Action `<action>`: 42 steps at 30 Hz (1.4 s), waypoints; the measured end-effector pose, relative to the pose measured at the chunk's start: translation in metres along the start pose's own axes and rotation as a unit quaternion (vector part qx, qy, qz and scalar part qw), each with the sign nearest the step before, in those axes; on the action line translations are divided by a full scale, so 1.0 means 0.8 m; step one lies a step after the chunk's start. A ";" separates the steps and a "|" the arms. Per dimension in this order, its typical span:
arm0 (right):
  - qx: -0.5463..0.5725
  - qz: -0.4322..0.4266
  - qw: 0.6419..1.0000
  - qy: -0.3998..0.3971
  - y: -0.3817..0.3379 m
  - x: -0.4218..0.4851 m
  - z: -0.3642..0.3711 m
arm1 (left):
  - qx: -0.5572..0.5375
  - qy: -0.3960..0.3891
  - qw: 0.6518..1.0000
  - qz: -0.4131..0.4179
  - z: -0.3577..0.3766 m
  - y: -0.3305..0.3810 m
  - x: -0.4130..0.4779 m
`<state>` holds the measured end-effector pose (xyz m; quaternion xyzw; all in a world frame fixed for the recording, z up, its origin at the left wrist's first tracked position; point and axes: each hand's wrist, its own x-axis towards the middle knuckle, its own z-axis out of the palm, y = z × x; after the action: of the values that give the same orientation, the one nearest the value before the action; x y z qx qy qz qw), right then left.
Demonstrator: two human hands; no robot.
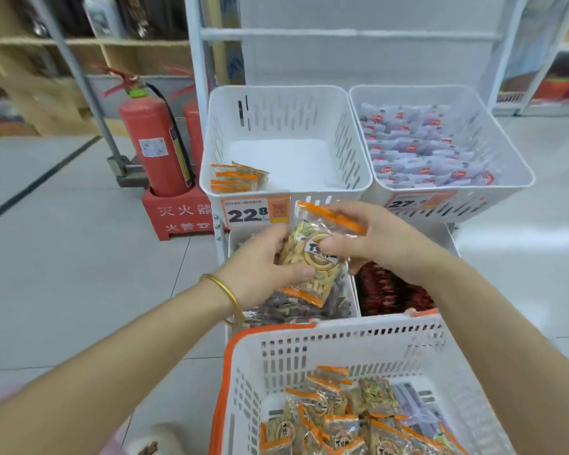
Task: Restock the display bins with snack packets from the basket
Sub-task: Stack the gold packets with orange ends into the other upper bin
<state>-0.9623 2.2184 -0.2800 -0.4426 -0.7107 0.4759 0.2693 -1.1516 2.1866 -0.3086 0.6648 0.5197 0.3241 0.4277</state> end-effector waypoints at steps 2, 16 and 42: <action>-0.029 -0.036 0.999 0.010 -0.027 0.029 -0.007 | 0.032 0.074 0.996 0.036 -0.021 0.006 0.015; -0.408 -0.036 0.912 0.031 -0.038 0.208 0.001 | 0.352 0.201 0.914 0.013 -0.089 -0.021 0.041; -0.211 0.194 0.954 -0.087 -0.059 0.253 0.024 | 0.324 0.203 0.924 -0.008 -0.096 -0.019 0.039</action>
<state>-1.0890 2.3817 -0.2526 -0.5756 -0.7163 0.3944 0.0095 -1.2176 2.2357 -0.2904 0.6831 0.6770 0.2628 0.0769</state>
